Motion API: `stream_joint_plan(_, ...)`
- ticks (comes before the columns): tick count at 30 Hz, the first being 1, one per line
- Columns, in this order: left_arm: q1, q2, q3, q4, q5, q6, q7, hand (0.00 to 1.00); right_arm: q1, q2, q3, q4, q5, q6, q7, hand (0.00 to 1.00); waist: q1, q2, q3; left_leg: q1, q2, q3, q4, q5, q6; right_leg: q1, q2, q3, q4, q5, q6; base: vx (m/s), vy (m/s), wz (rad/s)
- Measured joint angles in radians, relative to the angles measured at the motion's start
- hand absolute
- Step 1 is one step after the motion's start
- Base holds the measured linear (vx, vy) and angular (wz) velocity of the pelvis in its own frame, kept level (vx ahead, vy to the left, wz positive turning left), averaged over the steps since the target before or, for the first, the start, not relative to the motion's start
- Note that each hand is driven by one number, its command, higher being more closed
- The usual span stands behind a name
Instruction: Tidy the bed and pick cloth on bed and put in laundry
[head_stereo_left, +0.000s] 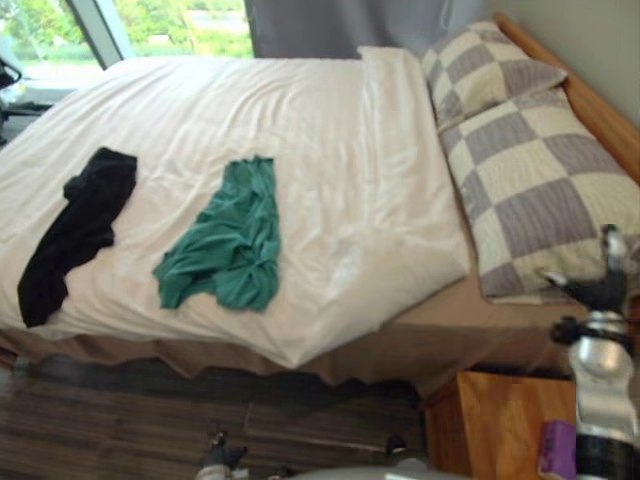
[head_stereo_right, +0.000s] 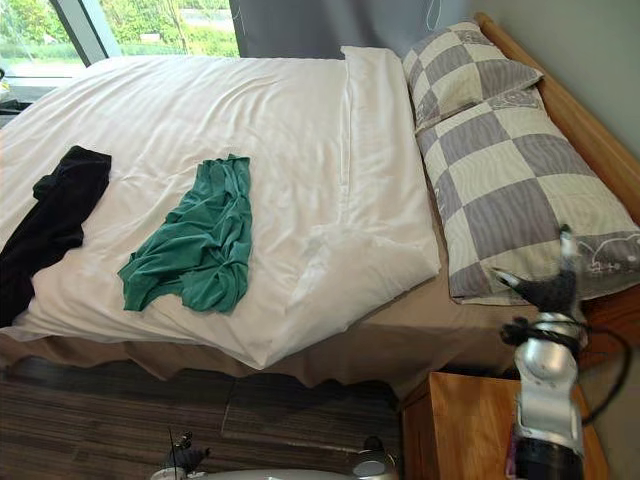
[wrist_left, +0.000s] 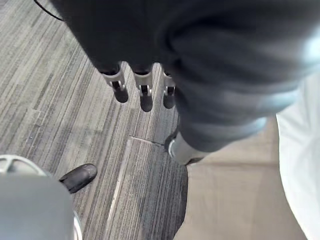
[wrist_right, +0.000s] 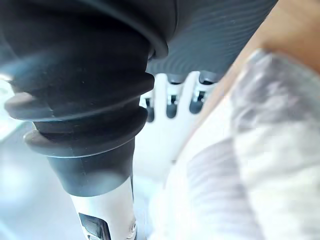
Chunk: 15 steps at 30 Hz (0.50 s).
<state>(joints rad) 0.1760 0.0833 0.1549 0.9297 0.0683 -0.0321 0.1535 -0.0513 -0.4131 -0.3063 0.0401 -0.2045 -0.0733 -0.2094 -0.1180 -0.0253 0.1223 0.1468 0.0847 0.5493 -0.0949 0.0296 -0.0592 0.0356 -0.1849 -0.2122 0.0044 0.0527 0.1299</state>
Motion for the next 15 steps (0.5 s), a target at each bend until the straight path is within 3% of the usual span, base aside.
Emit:
stream_joint_plan(5,-0.003,0.013,-0.035,-0.019,0.005,-0.014,0.003,0.00,-0.201,-0.032,0.233,0.107,-0.004,-0.015,0.041,0.00,0.042,-0.002,0.013,-0.028,-0.005,-0.037,0.000,0.017,0.010,-0.006,-0.006,-0.032,0.004,0.000,0.000,-0.01,-0.005,0.21)
stream_joint_plan(15,-0.048,0.036,-0.069,-0.029,0.004,-0.023,0.027,0.00,-0.503,-0.043,0.442,0.285,-0.004,-0.027,0.080,0.00,0.095,0.009,0.109,-0.140,-0.003,-0.083,0.000,0.061,0.031,-0.087,-0.010,-0.062,0.013,0.028,-0.017,-0.05,-0.002,0.15)
